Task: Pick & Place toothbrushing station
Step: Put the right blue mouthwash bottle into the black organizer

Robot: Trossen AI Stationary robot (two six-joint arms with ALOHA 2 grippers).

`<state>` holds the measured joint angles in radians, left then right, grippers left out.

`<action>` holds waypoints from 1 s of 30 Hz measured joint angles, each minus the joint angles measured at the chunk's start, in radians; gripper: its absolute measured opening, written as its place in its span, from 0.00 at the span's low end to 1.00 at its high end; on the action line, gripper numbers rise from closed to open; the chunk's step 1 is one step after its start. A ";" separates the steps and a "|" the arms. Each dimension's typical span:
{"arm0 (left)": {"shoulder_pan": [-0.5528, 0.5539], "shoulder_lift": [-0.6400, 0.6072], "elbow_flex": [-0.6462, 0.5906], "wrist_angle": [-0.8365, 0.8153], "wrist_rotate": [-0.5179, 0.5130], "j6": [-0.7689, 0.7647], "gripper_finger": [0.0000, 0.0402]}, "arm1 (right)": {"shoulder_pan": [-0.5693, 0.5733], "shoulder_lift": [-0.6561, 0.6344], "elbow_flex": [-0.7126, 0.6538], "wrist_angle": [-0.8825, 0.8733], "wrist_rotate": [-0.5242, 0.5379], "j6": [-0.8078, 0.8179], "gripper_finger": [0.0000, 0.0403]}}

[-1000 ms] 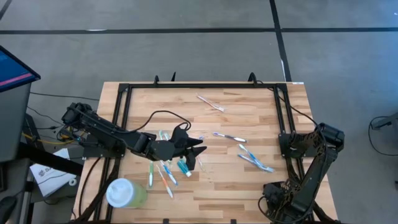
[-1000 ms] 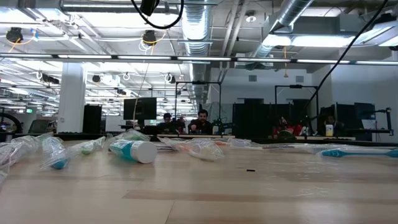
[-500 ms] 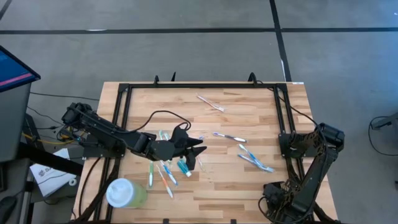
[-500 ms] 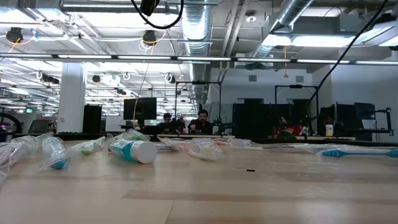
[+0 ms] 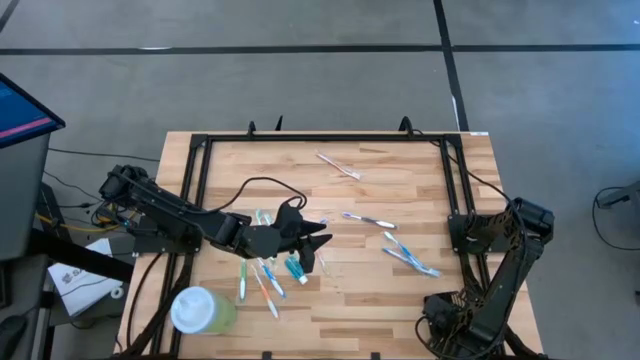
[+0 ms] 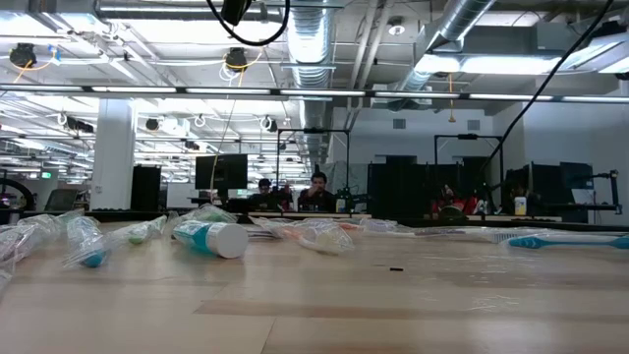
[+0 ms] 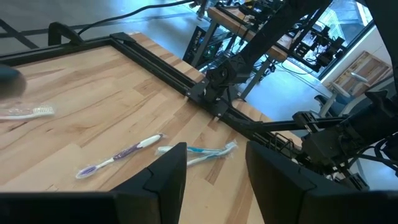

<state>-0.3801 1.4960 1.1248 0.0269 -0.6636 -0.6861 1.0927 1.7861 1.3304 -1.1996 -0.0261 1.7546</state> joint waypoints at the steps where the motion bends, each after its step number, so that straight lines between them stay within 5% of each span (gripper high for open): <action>1: 0.000 0.000 0.000 0.000 0.000 0.000 0.40 | 0.000 0.000 0.000 0.000 0.000 0.000 0.17; 30: 0.000 0.000 0.000 0.002 0.001 -0.002 0.40 | 0.000 0.000 0.024 -0.001 -0.026 -0.027 0.38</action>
<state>-0.3801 1.4960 1.1250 0.0292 -0.6622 -0.6876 1.0924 1.7859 1.3543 -1.2004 -0.0517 1.7279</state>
